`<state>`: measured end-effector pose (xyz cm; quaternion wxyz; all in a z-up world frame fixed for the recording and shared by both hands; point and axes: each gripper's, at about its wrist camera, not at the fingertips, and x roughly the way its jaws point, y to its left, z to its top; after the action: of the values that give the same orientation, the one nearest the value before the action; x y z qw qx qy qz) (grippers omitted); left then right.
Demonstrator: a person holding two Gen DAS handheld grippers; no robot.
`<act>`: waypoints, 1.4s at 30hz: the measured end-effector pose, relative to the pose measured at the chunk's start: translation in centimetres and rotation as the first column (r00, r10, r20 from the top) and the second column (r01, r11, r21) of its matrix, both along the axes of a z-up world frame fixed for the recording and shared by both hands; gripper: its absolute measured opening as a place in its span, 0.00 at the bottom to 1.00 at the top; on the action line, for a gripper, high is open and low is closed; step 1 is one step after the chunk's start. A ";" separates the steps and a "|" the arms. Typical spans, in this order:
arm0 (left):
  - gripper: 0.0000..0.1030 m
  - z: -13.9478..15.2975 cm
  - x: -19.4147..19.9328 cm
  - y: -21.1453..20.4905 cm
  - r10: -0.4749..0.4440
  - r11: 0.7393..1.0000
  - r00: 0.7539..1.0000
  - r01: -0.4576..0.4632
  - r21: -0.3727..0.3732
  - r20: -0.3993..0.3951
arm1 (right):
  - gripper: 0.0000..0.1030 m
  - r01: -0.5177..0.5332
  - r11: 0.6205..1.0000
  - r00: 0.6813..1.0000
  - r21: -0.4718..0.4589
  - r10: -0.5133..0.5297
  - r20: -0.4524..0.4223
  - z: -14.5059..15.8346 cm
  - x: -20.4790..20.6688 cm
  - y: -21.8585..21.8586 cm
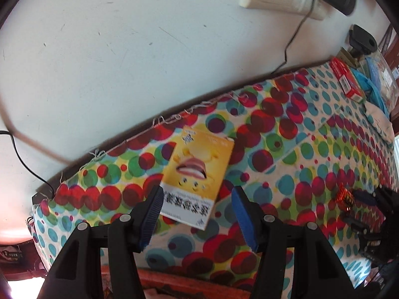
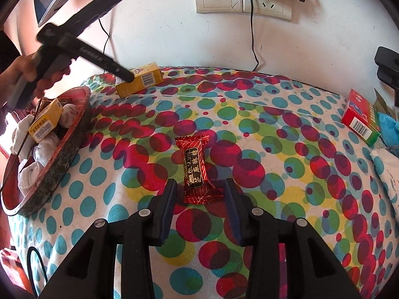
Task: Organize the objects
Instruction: 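Carry the yellow cartoon-face box over the red tray with the left gripper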
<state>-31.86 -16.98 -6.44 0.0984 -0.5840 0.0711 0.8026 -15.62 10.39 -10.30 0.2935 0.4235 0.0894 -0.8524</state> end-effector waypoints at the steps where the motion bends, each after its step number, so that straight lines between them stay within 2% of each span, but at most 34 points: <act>1: 0.57 -0.2 -0.4 -0.2 0.011 1.000 1.000 -0.011 0.007 0.004 | 0.38 0.000 1.000 1.000 0.000 0.000 0.000 0.0 0.0 0.0; 3: 0.59 -0.4 -0.9 -0.3 0.025 1.000 1.000 -0.025 0.001 -0.009 | 0.39 -0.002 1.000 1.000 0.001 0.002 -0.001 0.0 0.1 -0.1; 6: 0.59 -1.3 -1.2 -0.3 0.022 0.999 0.999 -0.022 0.025 0.026 | 0.40 -0.003 1.000 1.000 0.002 0.003 -0.001 0.0 0.1 -0.2; 10: 0.61 -3.1 -1.4 0.0 0.032 0.999 0.998 -0.031 -0.007 0.062 | 0.42 -0.007 1.000 1.000 0.005 0.008 -0.002 0.0 0.1 -0.2; 11: 0.61 -3.0 -1.4 0.0 0.038 0.999 0.998 -0.038 -0.004 0.046 | 0.43 -0.011 1.000 1.000 0.007 0.011 -0.002 0.0 0.1 -0.3; 13: 0.61 -2.7 -1.3 -0.4 0.075 0.996 0.996 -0.077 0.043 0.043 | 0.44 -0.016 1.000 1.000 0.016 0.017 -0.006 0.0 0.2 -0.4; 15: 0.61 -2.4 -1.1 -1.4 0.126 0.983 0.989 -0.135 0.127 0.074 | 0.46 -0.020 0.999 1.000 0.029 0.020 -0.012 0.0 0.3 -0.6; 17: 0.58 -2.3 -0.6 -1.9 0.188 0.970 0.980 -0.196 0.143 0.068 | 0.46 -0.021 0.999 1.000 0.042 0.022 -0.018 0.0 0.4 -0.8; 21: 0.55 -1.7 0.5 -1.9 0.233 0.961 0.971 -0.238 0.141 0.052 | 0.42 -0.014 0.998 0.999 0.059 0.016 -0.028 0.0 0.5 -1.0; 25: 0.55 -0.2 2.0 -1.2 0.232 0.967 0.972 -0.229 0.108 -0.020 | 0.41 -0.006 0.999 1.000 0.047 0.007 -0.021 0.0 0.2 -0.8; 28: 0.55 0.3 3.6 -1.1 0.237 0.965 0.971 -0.232 0.123 -0.026 | 0.41 -0.006 0.998 0.999 0.069 0.008 -0.032 0.0 0.3 -1.2; 34: 0.55 1.8 8.0 1.4 0.213 0.973 0.974 -0.204 0.107 -0.077 | 0.41 -0.006 0.996 0.999 0.085 0.009 -0.040 0.0 0.4 -1.3; 36: 0.55 2.7 9.8 2.3 0.189 0.980 0.976 -0.181 0.083 -0.109 | 0.41 -0.005 0.996 0.999 0.088 0.008 -0.042 0.1 0.4 -1.3; 42: 0.55 4.3 14.5 3.7 0.137 0.989 0.981 -0.129 0.071 -0.135 | 0.41 0.000 0.996 0.999 0.092 0.004 -0.046 0.1 0.4 -1.3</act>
<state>-17.33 -13.29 -2.17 0.0573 -0.5266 0.0139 0.8480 -15.20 9.13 -10.25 0.2723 0.4169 0.1359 -0.8565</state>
